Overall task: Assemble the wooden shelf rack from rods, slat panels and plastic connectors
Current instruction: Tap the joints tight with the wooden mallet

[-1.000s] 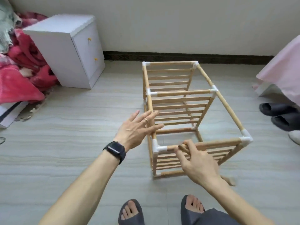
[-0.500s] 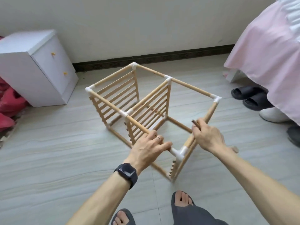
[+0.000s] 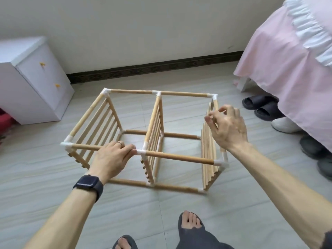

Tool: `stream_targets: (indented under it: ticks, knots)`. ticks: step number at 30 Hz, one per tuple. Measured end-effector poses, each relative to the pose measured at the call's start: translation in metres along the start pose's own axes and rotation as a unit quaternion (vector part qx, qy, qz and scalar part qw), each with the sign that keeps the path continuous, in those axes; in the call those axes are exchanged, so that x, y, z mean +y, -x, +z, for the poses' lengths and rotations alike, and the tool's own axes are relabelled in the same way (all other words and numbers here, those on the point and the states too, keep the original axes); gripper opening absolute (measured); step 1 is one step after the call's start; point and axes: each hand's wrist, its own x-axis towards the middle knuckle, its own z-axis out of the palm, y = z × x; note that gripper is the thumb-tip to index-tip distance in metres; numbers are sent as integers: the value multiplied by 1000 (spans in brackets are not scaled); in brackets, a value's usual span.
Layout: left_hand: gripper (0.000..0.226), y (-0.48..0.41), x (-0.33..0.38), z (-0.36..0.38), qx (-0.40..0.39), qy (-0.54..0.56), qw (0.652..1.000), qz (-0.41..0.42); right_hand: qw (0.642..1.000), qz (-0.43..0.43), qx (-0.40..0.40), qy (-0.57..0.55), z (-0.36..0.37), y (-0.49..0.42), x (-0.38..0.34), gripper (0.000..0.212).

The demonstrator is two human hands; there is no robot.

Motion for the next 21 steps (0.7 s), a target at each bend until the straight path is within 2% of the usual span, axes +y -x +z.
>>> stream_targets:
  ticks: [4, 7, 9, 11, 12, 15, 17, 19, 20, 21]
  knots:
    - [60, 7, 11, -3, -58, 3, 998, -29, 995, -55, 54, -58, -40, 28, -49, 49]
    - [64, 17, 31, -3, -56, 20, 997, -38, 990, -71, 61, -106, -66, 56, -75, 55]
    - [66, 24, 46, 1, -38, 26, 998, -41, 984, -43, 30, -171, -72, 69, -83, 53]
    - [63, 28, 58, 4, -28, 38, 998, -45, 955, 25, -8, -296, -70, 78, -86, 56]
    - [61, 29, 61, 5, -27, 51, 997, -50, 920, 69, -28, -384, -68, 82, -86, 57]
    - [66, 32, 62, 7, -30, 92, 993, -67, 777, 176, -104, -596, -62, 94, -85, 46]
    - [66, 36, 57, 9, -31, 88, 994, -61, 684, 210, -177, -675, -57, 105, -80, 33]
    - [53, 40, 55, 11, -28, 73, 996, -49, 571, 232, -256, -744, -51, 119, -74, 36]
    - [47, 41, 55, 11, -26, 70, 996, -45, 529, 237, -285, -763, -48, 126, -70, 43]
    - [44, 42, 55, 10, -25, 67, 997, -41, 512, 239, -306, -767, -44, 133, -68, 47]
